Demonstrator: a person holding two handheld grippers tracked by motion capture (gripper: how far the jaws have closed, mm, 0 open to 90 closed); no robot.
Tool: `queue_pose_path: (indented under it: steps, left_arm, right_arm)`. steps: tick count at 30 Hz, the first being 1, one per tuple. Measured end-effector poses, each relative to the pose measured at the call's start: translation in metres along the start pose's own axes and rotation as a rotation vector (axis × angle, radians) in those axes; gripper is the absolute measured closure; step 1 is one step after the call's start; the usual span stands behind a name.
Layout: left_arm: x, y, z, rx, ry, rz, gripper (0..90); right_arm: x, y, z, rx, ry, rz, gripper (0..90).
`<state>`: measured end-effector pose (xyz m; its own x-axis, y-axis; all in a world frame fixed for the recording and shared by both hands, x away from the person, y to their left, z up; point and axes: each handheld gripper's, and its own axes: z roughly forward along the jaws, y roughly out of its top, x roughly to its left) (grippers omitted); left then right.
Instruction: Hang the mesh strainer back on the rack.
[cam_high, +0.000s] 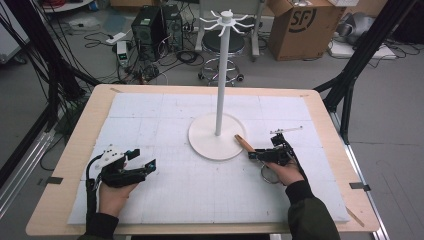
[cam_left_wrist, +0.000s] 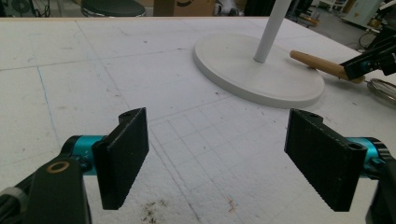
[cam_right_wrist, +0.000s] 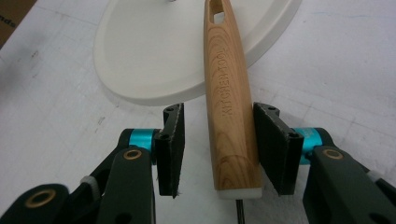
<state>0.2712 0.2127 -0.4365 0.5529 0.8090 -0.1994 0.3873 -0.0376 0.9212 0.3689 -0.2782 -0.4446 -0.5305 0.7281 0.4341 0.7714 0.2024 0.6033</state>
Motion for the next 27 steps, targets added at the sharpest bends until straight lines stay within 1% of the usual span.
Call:
queue_pose_path:
  steps: [1,3,4,6,7,8,10,11,12,13,14,15,16,17,20,23,24,25,27]
  left_arm:
    - [0.0,0.0,0.0,-0.001,0.0,-0.002,22.4]
    - [0.0,0.0,0.0,0.001,-0.001,0.001,22.3]
    - [0.0,0.0,0.0,0.0,0.001,0.002,22.3]
    - [0.001,0.0,0.0,0.0,-0.001,0.002,22.3]
    - [0.001,0.0,0.0,0.001,-0.001,0.001,22.3]
    - [0.001,0.0,0.0,0.001,-0.002,0.003,22.3]
    - [0.0,0.0,0.0,0.0,0.0,0.0,22.4]
    - [0.0,0.0,0.0,0.001,-0.001,0.0,22.3]
    - [0.0,0.0,0.0,0.004,-0.001,0.002,22.4]
    - [0.0,0.0,0.0,0.003,-0.001,0.003,22.4]
    - [0.0,0.0,0.001,0.002,-0.002,0.001,22.5]
    - [0.0,0.0,0.001,0.004,-0.002,0.001,22.5]
    - [0.0,0.0,0.001,0.004,-0.001,0.002,22.5]
    - [0.0,0.0,0.001,0.005,0.0,0.003,22.5]
    - [-0.001,0.0,0.001,0.005,-0.001,0.003,22.6]
    - [-0.001,0.0,0.001,0.007,-0.003,0.005,22.6]
    - [-0.001,0.0,0.001,0.008,-0.003,0.006,22.7]
    - [-0.001,0.0,0.001,0.008,-0.002,0.006,22.7]
    - [-0.001,-0.001,0.001,0.006,-0.001,0.003,22.7]
  right_arm:
    - [0.001,0.0,0.001,0.005,-0.002,0.002,53.8]
    - [0.002,0.0,0.005,0.02,0.004,-0.018,53.9]
    - [0.002,0.0,0.005,0.02,0.004,-0.018,53.9]
    - [0.005,0.0,0.007,0.025,-0.012,-0.036,55.6]
    - [0.005,0.0,0.007,0.025,-0.012,-0.036,55.6]
    - [0.006,0.0,0.007,0.027,-0.028,-0.05,57.7]
    - [0.007,-0.001,0.008,0.033,-0.035,-0.059,58.4]
    - [0.01,-0.001,0.008,0.035,-0.061,-0.094,59.1]
    - [0.011,-0.001,0.009,0.037,-0.076,-0.104,60.5]
    - [0.011,-0.001,0.009,0.037,-0.076,-0.104,60.5]
    - [0.015,-0.001,0.01,0.043,-0.099,-0.131,61.7]
    - [0.015,-0.001,0.01,0.043,-0.099,-0.131,61.7]
    - [0.016,-0.002,0.01,0.042,-0.118,-0.151,63.9]
    - [0.017,-0.002,0.011,0.044,-0.132,-0.162,64.1]
    - [0.018,-0.002,0.012,0.048,-0.141,-0.177,64.7]
    - [0.021,-0.002,0.013,0.056,-0.161,-0.2,65.1]
    - [0.023,-0.001,0.013,0.064,-0.183,-0.22,65.7]
    - [0.023,-0.001,0.013,0.064,-0.183,-0.22,65.7]
    - [0.028,-0.001,0.015,0.076,-0.216,-0.246,66.2]
